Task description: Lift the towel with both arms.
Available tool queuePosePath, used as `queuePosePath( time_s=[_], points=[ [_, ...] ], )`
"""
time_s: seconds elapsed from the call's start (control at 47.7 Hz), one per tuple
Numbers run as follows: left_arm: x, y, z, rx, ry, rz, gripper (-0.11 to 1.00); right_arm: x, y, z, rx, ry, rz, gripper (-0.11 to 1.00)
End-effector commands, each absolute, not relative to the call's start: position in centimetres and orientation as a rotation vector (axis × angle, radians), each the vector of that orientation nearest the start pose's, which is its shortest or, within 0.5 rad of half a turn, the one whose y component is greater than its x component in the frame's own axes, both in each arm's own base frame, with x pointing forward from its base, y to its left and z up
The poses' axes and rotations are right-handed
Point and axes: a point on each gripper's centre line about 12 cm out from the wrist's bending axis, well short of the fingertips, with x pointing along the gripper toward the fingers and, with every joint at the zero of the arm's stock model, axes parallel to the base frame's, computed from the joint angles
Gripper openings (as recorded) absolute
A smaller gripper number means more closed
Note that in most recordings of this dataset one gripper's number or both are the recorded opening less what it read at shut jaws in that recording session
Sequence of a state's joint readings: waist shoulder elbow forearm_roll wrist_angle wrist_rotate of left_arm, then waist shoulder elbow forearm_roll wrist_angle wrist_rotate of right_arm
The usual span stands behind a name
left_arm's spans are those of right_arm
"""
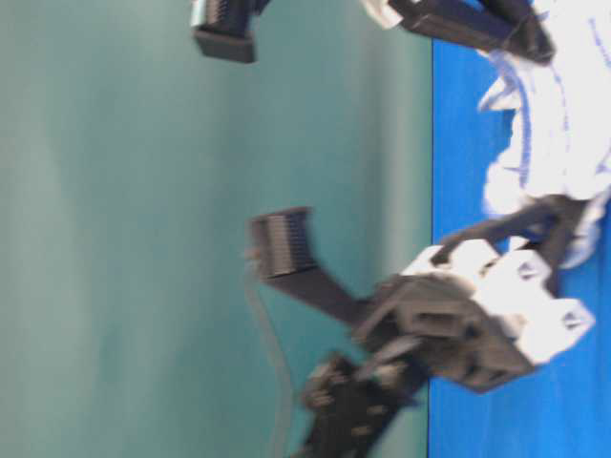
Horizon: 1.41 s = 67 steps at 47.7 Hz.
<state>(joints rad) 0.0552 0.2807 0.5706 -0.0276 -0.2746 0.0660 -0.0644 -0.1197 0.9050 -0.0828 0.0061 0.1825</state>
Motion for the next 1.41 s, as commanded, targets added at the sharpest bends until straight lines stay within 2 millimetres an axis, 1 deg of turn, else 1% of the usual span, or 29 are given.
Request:
queuePosePath(
  time_s=[0.0, 0.084, 0.105, 0.252, 0.273, 0.336, 0.567, 0.65, 0.692, 0.839, 1.028, 1.091, 1.133, 1.238, 1.385],
  points=[
    [43.6, 2.0, 15.5, 0.029, 0.521, 0.038, 0.08, 33.2, -2.2, 17.5, 0.12, 0.695, -0.101, 0.03],
    [42.9, 1.8, 18.7, 0.028, 0.512, 0.033, 0.08, 33.8, -2.3, 20.6, 0.118, 0.66, -0.106, 0.03],
    [42.5, 1.7, 19.9, 0.028, 0.505, 0.032, 0.08, 33.9, -2.3, 21.3, 0.114, 0.652, -0.106, 0.03],
    [40.6, 1.4, 24.9, 0.031, 0.464, 0.025, 0.08, 34.5, -2.5, 27.0, 0.1, 0.604, -0.114, 0.03],
    [40.3, 1.4, 25.7, 0.033, 0.453, 0.025, 0.08, 34.6, -2.6, 28.4, 0.097, 0.59, -0.115, 0.03],
    [39.4, 1.4, 27.8, 0.033, 0.427, 0.024, 0.08, 34.7, -2.6, 31.1, 0.09, 0.561, -0.118, 0.03],
    [35.9, 1.2, 36.2, 0.036, 0.327, 0.023, 0.08, 34.7, -3.1, 40.5, 0.036, 0.456, -0.145, 0.03],
    [34.7, 1.1, 38.8, 0.037, 0.304, 0.02, 0.08, 34.5, -3.4, 43.2, 0.013, 0.425, -0.162, 0.03],
    [34.0, 1.1, 40.4, 0.039, 0.287, 0.02, 0.08, 34.5, -3.5, 44.3, 0.003, 0.407, -0.169, 0.03],
    [32.2, 1.3, 44.7, 0.051, 0.225, 0.027, 0.08, 34.2, -3.6, 47.8, -0.012, 0.329, -0.179, 0.03],
    [30.3, 1.9, 49.7, 0.069, 0.131, 0.051, 0.08, 33.7, -3.3, 51.6, -0.037, 0.218, -0.166, 0.03],
    [30.0, 1.9, 50.9, 0.076, 0.108, 0.054, 0.08, 33.6, -3.1, 52.7, -0.051, 0.183, -0.16, 0.03],
    [29.8, 2.0, 51.5, 0.084, 0.099, 0.056, 0.08, 33.4, -2.8, 53.5, -0.061, 0.158, -0.151, 0.03],
    [29.6, 1.9, 52.6, 0.107, 0.072, 0.056, 0.08, 33.3, -2.8, 54.4, -0.078, 0.119, -0.148, 0.03],
    [29.5, 2.1, 52.8, 0.133, 0.061, 0.062, 0.08, 33.7, -2.7, 54.7, -0.094, 0.095, -0.142, 0.03]
  ],
)
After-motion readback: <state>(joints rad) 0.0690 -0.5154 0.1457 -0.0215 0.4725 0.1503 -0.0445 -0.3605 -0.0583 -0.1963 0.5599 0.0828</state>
